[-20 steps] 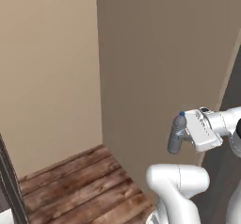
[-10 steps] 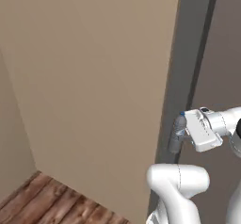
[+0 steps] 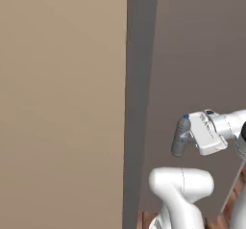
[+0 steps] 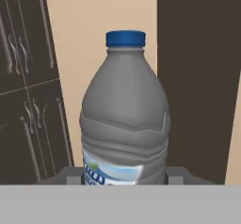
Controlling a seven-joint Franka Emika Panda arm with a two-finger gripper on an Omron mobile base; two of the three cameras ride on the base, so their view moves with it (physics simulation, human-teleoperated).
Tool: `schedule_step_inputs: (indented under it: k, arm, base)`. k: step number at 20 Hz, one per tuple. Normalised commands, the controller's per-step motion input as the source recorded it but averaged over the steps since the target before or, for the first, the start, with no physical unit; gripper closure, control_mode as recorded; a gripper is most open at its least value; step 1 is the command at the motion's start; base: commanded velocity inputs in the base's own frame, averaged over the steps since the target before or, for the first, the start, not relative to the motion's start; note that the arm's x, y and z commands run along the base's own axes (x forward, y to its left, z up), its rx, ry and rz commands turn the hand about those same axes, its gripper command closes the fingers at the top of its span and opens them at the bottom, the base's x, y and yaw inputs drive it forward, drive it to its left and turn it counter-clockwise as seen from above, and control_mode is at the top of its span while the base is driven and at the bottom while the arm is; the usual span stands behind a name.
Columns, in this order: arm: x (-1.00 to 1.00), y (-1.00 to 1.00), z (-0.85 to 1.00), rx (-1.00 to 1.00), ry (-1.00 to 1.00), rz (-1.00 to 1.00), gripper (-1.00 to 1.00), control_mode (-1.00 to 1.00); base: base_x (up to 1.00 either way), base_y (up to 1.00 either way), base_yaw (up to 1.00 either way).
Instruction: Take the bottled waters from the counter and place them in the freezer to freeze. Close the freezer door after placing the bottles.
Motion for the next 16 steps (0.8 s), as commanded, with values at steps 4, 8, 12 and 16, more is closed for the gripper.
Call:
schedule_step_inputs:
  k: [4,8,12,16]
  arm:
    - [0.0,0.0,0.0,0.0,0.0,0.0,1.0,1.0]
    - [0.0,0.0,0.0,0.0,0.0,0.0,1.0,1.0]
    - [0.0,0.0,0.0,0.0,0.0,0.0,1.0,1.0]
    - [0.0,0.0,0.0,0.0,0.0,0.0,1.0,1.0]
  base:
    - [-0.25,-0.2,-0.36]
    - [-0.01,-0.5,-0.01]
    - [0.0,-0.87,0.15]
    - [-0.33,-1.0,0.05]
